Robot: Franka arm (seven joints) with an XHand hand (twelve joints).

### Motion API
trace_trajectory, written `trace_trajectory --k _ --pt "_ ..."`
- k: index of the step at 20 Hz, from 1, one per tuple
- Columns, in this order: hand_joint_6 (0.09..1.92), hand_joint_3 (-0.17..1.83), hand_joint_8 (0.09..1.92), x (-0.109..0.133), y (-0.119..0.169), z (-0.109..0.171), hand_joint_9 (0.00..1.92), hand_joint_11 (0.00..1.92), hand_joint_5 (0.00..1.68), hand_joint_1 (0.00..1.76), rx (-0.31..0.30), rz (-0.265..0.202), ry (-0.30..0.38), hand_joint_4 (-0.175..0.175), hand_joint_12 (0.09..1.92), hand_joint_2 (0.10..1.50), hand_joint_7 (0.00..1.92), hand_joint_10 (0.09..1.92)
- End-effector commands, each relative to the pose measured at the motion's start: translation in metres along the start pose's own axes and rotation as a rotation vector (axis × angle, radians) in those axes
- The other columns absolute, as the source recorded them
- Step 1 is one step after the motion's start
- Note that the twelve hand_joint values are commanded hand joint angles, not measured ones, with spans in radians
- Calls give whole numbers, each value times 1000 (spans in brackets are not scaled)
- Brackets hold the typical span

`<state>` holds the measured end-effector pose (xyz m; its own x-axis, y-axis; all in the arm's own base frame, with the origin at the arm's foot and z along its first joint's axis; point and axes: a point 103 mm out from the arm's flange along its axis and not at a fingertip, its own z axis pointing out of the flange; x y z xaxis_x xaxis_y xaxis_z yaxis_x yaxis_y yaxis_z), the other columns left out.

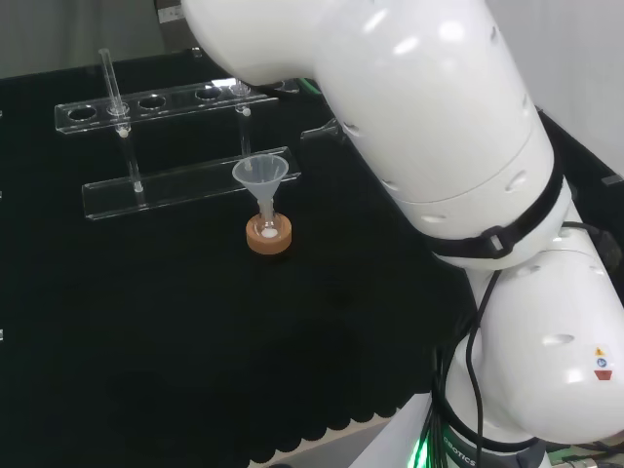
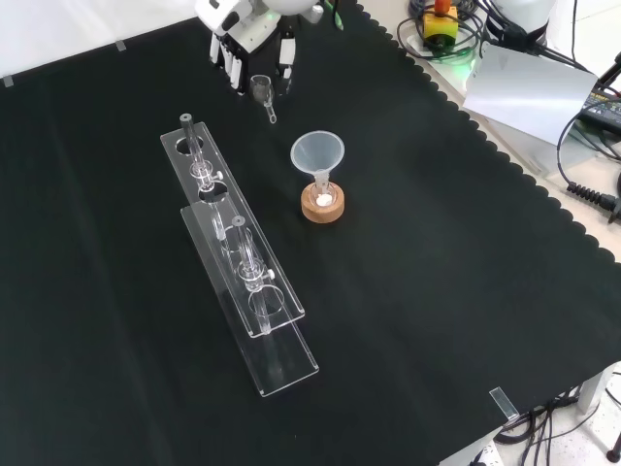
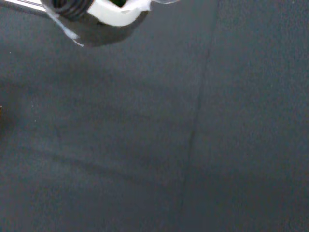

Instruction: Put the weighing funnel back on the table.

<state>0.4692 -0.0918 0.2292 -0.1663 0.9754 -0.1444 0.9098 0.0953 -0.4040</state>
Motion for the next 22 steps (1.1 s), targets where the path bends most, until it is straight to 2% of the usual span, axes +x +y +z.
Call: trace_trajectory --k 1,5,13,22 --pt "1015 503 594 -1 21 16 1282 804 1037 1050 -3 -14 32 163 1102 847 1036 257" --pt "1015 502 595 -2 31 35 1283 804 1037 1051 12 -17 53 161 1103 847 1036 258" --pt "1015 500 597 4 43 62 1284 804 1036 1052 3 -10 81 153 1104 849 1037 258" --pt "1017 494 601 5 48 89 1287 809 1034 1054 -17 19 87 146 1107 853 1040 260"
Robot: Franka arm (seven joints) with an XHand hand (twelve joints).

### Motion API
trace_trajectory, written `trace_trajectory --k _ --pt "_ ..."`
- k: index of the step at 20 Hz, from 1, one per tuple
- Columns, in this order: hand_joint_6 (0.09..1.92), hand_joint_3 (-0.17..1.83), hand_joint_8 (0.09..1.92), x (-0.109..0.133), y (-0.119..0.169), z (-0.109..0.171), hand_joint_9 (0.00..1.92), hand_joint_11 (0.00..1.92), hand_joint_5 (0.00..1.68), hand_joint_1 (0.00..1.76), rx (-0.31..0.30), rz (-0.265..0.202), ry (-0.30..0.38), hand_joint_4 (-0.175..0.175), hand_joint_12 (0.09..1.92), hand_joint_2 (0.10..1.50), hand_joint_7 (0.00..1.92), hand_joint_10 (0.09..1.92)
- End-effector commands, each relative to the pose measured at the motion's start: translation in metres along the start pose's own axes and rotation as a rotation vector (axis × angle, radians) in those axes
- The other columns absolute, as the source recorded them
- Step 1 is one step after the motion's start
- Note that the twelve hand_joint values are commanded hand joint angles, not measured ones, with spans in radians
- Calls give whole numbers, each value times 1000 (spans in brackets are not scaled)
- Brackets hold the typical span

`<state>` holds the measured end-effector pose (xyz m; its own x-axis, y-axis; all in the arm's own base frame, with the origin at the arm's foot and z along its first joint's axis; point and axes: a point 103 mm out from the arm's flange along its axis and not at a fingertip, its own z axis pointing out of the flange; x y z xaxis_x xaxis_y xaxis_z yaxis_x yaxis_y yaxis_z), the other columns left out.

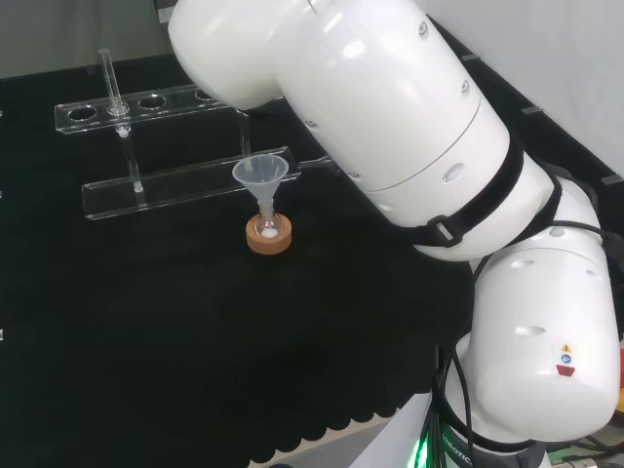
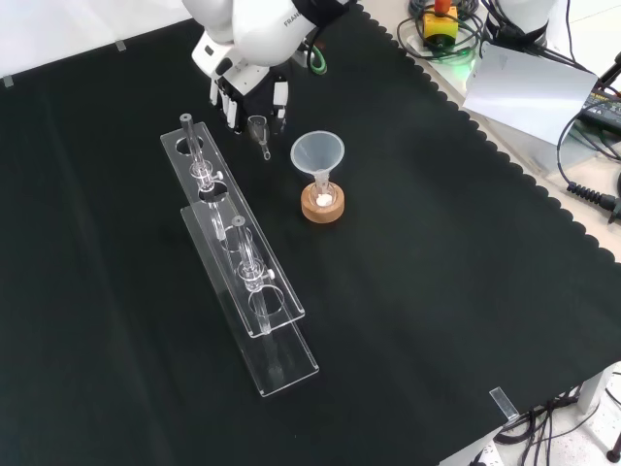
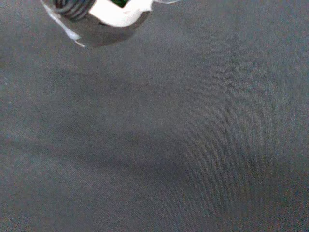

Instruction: Put the weighing funnel back on the table.

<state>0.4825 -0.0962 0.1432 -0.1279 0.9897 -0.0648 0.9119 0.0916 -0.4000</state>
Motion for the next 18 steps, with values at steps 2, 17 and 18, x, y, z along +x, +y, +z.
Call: trace_trajectory --k 2,17,18 --pt "1017 493 601 -2 4 22 1288 810 1034 1054 -10 16 0 145 1107 854 1040 260" --pt "1019 468 606 1 24 51 1288 814 1027 1054 -13 23 34 134 1107 869 1038 260" --pt "1019 467 606 1 26 53 1288 814 1027 1054 -12 23 34 133 1107 870 1038 260"
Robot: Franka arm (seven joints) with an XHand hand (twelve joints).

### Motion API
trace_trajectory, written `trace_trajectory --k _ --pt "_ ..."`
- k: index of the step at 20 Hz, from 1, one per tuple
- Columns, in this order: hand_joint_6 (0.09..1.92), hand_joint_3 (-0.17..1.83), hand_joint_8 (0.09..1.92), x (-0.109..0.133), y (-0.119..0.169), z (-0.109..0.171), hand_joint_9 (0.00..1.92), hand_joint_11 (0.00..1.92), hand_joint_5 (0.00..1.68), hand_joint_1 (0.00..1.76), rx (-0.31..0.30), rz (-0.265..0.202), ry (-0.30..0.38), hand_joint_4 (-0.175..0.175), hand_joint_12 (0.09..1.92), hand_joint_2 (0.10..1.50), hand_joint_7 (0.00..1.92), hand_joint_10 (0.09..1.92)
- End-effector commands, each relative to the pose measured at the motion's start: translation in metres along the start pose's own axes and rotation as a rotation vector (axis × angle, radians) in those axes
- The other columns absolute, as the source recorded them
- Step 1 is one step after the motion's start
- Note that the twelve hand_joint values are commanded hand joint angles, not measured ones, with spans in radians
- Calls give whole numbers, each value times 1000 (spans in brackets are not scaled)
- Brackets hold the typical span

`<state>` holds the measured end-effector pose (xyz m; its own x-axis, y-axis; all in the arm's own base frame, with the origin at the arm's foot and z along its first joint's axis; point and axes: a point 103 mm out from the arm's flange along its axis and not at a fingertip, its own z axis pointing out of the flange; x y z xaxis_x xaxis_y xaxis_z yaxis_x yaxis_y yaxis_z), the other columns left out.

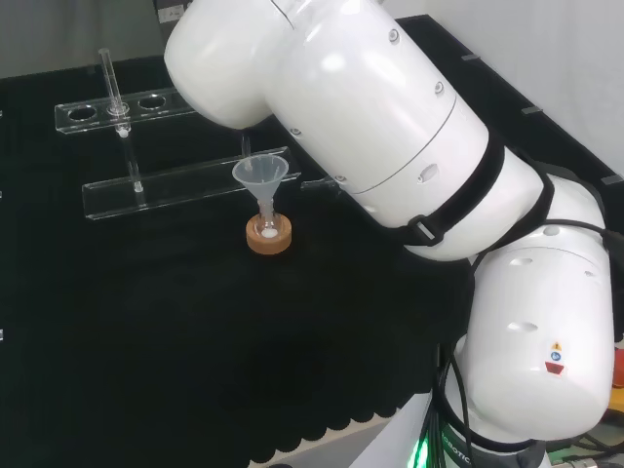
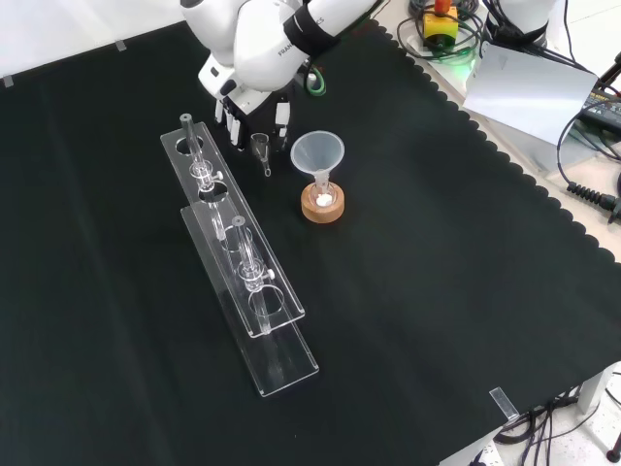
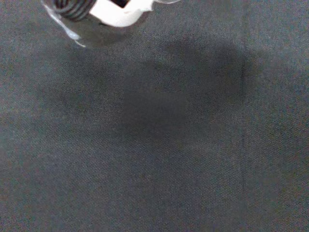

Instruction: Put the weighing funnel back on the table.

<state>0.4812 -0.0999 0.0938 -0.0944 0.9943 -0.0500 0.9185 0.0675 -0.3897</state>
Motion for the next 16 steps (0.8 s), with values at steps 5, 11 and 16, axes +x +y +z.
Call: trace_trajectory --k 5,11,16 --pt "1018 464 606 2 11 13 1287 816 1027 1055 2 -4 16 132 1108 871 1037 260" --pt "1007 454 610 4 14 15 1286 819 1033 1059 8 -4 7 125 1106 873 1035 261" --pt "968 444 616 9 18 20 1283 812 1055 1067 11 -13 -29 125 1103 866 1031 262"
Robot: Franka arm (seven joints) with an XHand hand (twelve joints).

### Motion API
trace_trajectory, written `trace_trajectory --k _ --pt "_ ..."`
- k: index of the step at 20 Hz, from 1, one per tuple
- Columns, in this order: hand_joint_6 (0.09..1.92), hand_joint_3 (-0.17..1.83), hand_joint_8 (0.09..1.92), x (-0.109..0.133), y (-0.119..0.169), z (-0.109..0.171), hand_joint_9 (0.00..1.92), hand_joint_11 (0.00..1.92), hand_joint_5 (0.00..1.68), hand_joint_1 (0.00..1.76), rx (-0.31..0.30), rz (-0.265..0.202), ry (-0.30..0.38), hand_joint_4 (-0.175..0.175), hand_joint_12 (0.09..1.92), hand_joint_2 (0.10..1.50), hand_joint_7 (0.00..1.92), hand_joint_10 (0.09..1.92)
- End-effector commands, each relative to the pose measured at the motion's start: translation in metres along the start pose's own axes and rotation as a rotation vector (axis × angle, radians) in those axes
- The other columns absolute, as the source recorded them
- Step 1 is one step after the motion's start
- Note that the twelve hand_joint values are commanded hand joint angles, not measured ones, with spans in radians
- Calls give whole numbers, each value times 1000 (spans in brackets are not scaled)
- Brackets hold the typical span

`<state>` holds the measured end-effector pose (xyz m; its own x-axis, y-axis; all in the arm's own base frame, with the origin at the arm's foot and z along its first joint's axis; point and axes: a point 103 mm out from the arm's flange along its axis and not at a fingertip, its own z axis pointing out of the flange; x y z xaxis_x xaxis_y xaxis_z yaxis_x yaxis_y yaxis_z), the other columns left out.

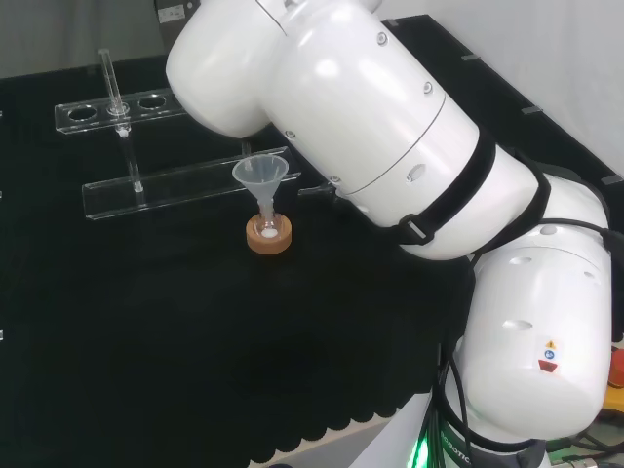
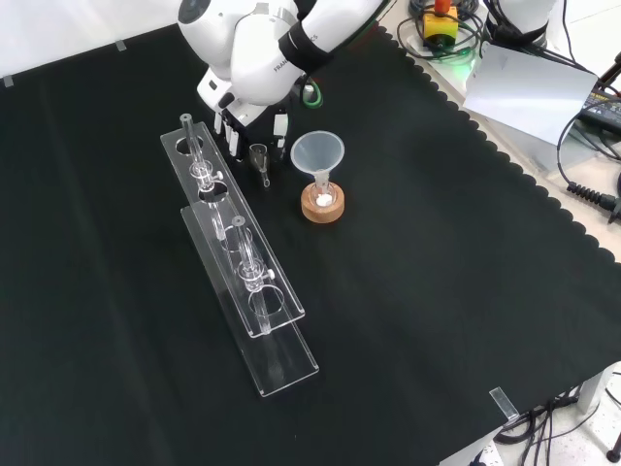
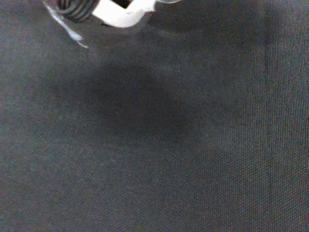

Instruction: Put the weighing funnel back on the table.

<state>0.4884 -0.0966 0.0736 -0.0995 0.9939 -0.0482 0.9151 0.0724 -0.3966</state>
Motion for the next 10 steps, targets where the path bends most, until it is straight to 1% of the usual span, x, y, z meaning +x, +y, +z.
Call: trace_trajectory --k 1,4,6,8,10 --pt "965 443 616 6 4 5 1282 810 1056 1067 3 -8 -29 126 1103 865 1031 262" --pt "961 443 617 9 5 6 1280 808 1059 1068 3 -15 -34 127 1103 863 1029 261" --pt "943 444 619 10 6 5 1278 806 1069 1068 2 -19 -36 138 1104 857 1024 262" --pt "929 443 621 10 5 4 1273 802 1076 1063 -3 -17 -35 161 1105 853 1009 263" --pt "925 409 647 9 4 2 1246 784 1072 1055 -3 -17 -29 172 1116 869 951 270"
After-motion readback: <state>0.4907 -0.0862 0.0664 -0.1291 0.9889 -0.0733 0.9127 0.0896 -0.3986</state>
